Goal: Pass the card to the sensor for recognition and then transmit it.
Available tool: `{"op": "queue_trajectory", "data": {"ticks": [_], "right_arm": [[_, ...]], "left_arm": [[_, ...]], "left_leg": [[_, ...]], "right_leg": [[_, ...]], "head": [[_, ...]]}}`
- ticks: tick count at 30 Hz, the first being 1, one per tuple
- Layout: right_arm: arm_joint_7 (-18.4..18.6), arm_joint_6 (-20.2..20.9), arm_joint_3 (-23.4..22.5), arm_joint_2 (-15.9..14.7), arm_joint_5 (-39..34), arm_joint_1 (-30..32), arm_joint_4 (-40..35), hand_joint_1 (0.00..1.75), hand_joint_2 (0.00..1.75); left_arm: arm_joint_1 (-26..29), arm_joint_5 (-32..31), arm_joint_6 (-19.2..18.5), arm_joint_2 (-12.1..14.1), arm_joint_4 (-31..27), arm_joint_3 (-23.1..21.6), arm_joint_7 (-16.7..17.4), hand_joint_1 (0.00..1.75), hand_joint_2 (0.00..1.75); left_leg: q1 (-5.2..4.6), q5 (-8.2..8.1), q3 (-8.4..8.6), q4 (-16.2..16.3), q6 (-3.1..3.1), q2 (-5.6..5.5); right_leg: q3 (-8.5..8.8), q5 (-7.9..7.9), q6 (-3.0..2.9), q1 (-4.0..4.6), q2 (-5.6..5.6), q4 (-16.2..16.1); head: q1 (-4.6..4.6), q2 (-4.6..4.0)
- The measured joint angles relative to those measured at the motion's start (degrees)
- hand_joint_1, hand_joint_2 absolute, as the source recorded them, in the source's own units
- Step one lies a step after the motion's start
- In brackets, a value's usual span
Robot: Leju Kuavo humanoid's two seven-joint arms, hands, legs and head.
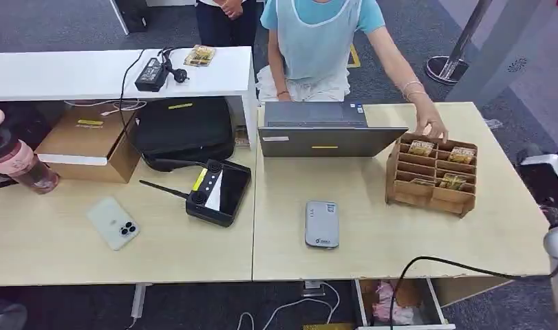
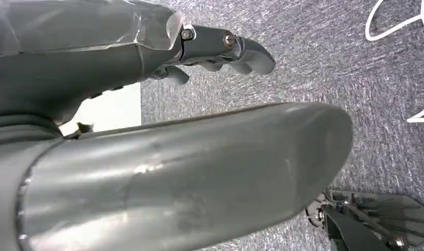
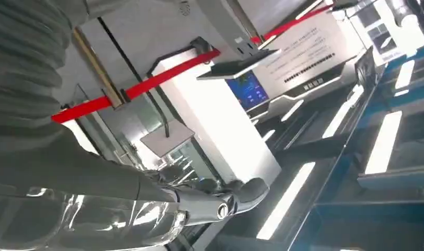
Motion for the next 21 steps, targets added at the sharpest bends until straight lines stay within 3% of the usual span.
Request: {"op": "queue_trajectory", "data": {"ticks": [7, 14, 21], "right_arm": [[0.1, 3.4, -3.2, -3.2, -1.3, 6.0, -5.2, 0.00, 1.75], [3.5, 12.7, -3.5, -6.7, 0.6, 10.0, -6.3, 0.00, 1.75], [5.7, 20.4, -2.9, -8.3, 3.9, 9.7, -5.1, 0.00, 1.75]], "left_arm": [[0.1, -0.3, -0.1, 0.2, 0.0, 0.3, -0.3, 0.00, 0.00], [0.1, -1.3, -0.9, 0.4, 0.0, 0.3, -0.8, 0.00, 0.00], [0.0, -2.0, -1.4, 0.6, 0.0, 0.3, -1.3, 0.00, 0.00]], "left_leg": [[0.00, 0.00, -0.01, 0.0, 0.00, 0.02], [-0.01, 0.00, -0.02, 0.0, 0.00, 0.02], [-0.01, 0.00, -0.04, 0.0, 0.00, 0.04]], "right_leg": [[0.00, 0.00, 0.00, 0.00, 0.01, 0.0], [0.00, 0.00, 0.00, -0.01, 0.01, 0.0], [0.00, 0.00, 0.00, -0.01, 0.02, 0.0]], "head": [[0.00, 0.00], [0.00, 0.00], [0.00, 0.00]]}}
